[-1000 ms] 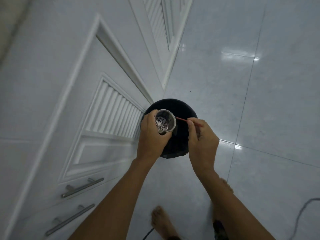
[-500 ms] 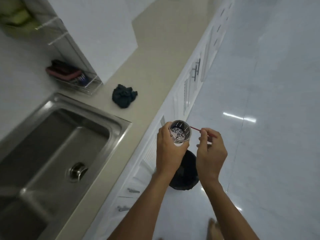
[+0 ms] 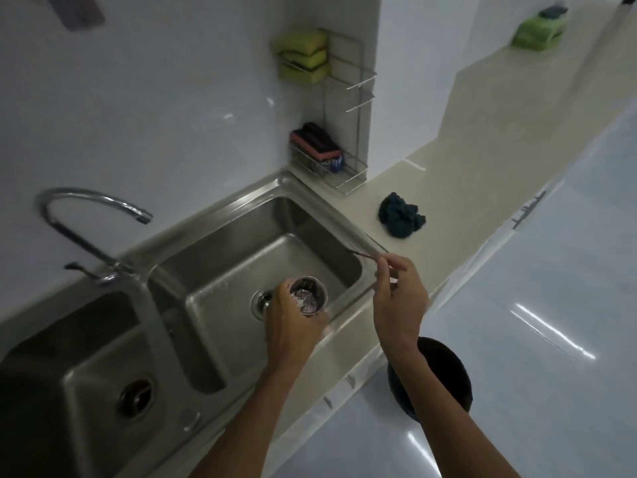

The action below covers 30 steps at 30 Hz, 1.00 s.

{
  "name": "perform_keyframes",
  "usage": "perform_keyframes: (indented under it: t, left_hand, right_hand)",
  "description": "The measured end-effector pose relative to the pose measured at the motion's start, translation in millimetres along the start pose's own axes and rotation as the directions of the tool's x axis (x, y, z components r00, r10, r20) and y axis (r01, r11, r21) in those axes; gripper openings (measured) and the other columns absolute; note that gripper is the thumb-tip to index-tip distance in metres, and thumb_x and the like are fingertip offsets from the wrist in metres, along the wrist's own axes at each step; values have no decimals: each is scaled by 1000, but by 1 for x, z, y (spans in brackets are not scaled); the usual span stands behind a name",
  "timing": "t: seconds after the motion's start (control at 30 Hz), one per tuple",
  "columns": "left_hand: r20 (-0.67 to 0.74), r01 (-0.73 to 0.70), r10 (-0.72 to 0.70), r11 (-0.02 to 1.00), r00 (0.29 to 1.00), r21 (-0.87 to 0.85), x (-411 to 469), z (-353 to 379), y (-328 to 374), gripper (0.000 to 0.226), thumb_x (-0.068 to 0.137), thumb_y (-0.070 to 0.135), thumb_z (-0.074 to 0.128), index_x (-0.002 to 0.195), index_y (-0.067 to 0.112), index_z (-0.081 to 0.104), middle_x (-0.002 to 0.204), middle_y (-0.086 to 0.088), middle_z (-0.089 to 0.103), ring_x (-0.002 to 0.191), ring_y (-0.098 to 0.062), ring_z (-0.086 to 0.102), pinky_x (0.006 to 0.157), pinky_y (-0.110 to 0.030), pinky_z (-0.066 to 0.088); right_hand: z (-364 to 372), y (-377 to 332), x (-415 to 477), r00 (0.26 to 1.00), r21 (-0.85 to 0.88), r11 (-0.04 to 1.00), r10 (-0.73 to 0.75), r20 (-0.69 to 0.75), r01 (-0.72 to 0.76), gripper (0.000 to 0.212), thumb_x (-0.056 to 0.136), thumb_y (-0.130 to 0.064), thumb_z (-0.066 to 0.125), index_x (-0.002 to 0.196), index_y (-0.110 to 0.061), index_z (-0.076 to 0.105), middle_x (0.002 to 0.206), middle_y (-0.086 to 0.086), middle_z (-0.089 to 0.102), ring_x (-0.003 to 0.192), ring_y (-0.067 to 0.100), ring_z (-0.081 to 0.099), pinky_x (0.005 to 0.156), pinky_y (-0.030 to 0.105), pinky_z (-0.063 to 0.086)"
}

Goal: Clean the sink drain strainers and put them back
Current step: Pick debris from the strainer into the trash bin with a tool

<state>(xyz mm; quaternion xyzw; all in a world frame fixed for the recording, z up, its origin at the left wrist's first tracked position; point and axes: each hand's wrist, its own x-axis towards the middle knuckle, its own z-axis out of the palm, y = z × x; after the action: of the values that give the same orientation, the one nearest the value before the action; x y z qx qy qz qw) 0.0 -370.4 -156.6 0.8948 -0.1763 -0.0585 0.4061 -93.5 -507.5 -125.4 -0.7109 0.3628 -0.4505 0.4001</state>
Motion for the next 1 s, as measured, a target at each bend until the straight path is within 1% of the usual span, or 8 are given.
perform_keyframes:
  t: [0.17,0.23,0.3,0.4,0.53,0.77,0.87,1.0]
  left_hand:
    - [78,195,-208,970,975,147,23,-33,-84,94,65,27,91,145,20,42,135,-10,52,120,-31,56,100,-42,49]
    - [138,237,-270,947,953,217,30,-37,-110,81,71,27,88,139,18,46,130,-13,48,115,-35,57,97,-40,50]
    - [192,268,-333,915,923,301,40,-35,-129,67,76,25,85,130,14,48,126,-15,47,111,-39,60,94,-43,51]
    - [259,314,-437,858,861,406,58,-25,-152,71,81,22,82,135,7,38,132,-21,47,117,-42,58,99,-48,49]
    - [319,227,-480,777,817,587,72,-11,-178,82,89,42,72,146,6,26,141,-18,48,127,-36,55,105,-46,46]
    - [432,180,-573,722,696,669,77,14,-215,72,95,35,63,147,7,23,147,-17,44,134,-35,48,110,-46,41]
    - [442,148,-603,685,664,713,80,20,-220,80,94,38,64,151,7,17,152,-20,34,138,-38,39,114,-49,36]
    - [456,57,-519,703,723,709,97,31,-208,81,82,50,67,143,15,29,148,-15,31,139,-37,30,114,-51,27]
  right_hand:
    - [52,9,-11,990,-21,1000,-7,141,11,18,103,-28,54,110,-19,67,102,-12,65,88,1,64,77,17,53]
    - [66,17,-17,981,-43,999,16,195,-8,19,103,-32,53,110,-21,67,103,-14,65,90,-3,62,76,10,49]
    - [78,22,-22,970,-44,999,31,241,-21,18,103,-34,53,110,-23,66,102,-15,65,90,-4,62,76,9,49]
    - [95,32,-28,947,-58,998,33,320,-15,18,103,-34,54,110,-24,67,101,-15,65,90,-2,63,77,13,52]
    - [114,42,-34,925,-92,996,41,377,-7,23,102,-36,54,112,-21,69,101,-17,64,89,-3,64,78,15,54]
    - [132,59,-47,900,-158,987,58,431,11,24,101,-38,55,113,-23,70,104,-13,68,89,-3,62,79,8,49]
    - [135,63,-48,896,-175,984,60,441,20,25,101,-37,55,114,-22,70,106,-13,69,89,-3,62,80,11,51]
    - [136,62,-48,906,-177,984,68,417,7,22,101,-35,56,114,-23,70,106,-13,69,91,-4,62,81,10,51]
